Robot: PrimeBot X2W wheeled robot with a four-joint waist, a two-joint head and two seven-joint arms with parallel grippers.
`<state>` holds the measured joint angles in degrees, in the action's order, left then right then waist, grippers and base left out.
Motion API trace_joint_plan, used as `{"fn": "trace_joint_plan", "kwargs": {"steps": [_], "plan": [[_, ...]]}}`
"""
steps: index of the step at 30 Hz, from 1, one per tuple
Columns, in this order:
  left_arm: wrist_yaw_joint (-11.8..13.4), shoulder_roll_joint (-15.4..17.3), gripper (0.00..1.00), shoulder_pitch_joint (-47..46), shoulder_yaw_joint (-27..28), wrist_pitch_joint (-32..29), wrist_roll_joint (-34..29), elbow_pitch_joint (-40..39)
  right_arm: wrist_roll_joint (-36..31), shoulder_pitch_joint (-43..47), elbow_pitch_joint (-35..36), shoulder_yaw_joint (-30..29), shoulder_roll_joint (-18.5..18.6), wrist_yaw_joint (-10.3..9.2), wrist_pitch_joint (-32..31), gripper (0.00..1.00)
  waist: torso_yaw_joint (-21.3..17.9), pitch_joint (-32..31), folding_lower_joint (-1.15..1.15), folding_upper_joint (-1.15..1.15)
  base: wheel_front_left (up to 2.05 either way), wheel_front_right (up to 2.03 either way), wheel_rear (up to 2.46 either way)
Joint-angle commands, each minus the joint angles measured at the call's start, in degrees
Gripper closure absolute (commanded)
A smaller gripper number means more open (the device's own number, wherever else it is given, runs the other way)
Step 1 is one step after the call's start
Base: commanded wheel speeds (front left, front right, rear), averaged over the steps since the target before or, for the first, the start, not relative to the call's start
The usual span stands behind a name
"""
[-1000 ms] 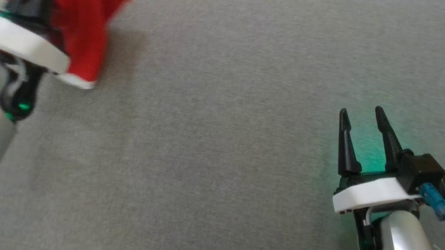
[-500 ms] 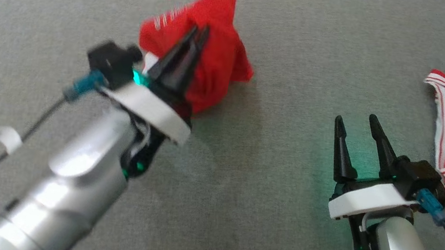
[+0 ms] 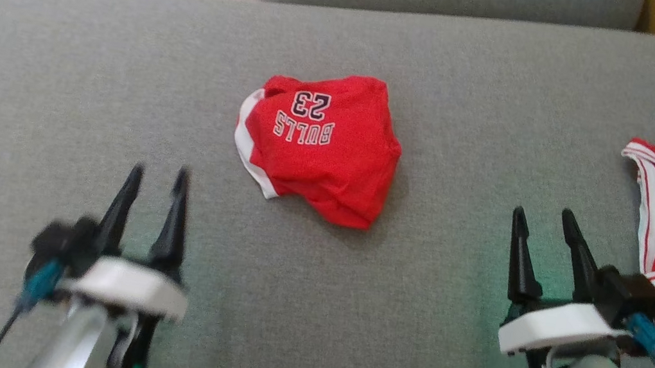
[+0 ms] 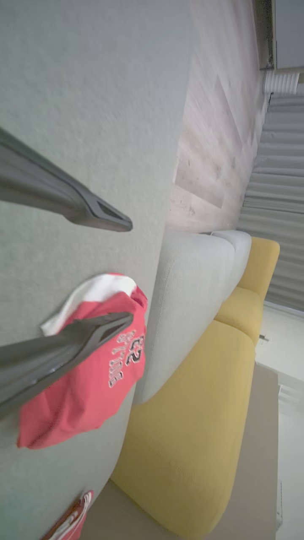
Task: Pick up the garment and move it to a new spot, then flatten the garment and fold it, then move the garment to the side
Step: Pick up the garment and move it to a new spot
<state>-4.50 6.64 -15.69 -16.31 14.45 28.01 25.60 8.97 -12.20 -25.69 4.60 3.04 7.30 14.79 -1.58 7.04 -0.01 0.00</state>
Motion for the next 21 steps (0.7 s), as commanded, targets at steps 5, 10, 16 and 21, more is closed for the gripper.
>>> {"fn": "trace_joint_plan", "kwargs": {"steps": [5,10,16,21], "plan": [[-0.9,-1.4,0.0,8.9,10.0,0.5,-7.0,-5.8,0.3,2.5,1.4,-0.3,-0.2,0.19,0.2,0.0,2.3,-3.4,0.01,0.0,0.0,0.0,0.0],[-1.8,-3.2,0.0,15.9,15.5,0.5,-10.4,-8.6,0.7,4.7,0.9,-0.8,-0.2,0.19,0.2,0.0,3.2,-4.7,0.01,0.0,0.0,0.0,0.0],[-2.5,-3.7,0.0,17.8,16.0,0.5,-10.9,-9.2,0.5,3.9,-0.4,1.6,-0.2,0.19,0.2,0.0,5.5,-4.3,0.01,0.0,0.0,0.0,0.0],[-2.7,-3.7,0.0,16.3,13.3,0.5,-9.2,-9.0,0.8,0.2,-2.5,9.1,-0.2,0.19,0.2,0.0,9.5,-2.9,0.01,0.0,0.0,0.0,0.0]]}}
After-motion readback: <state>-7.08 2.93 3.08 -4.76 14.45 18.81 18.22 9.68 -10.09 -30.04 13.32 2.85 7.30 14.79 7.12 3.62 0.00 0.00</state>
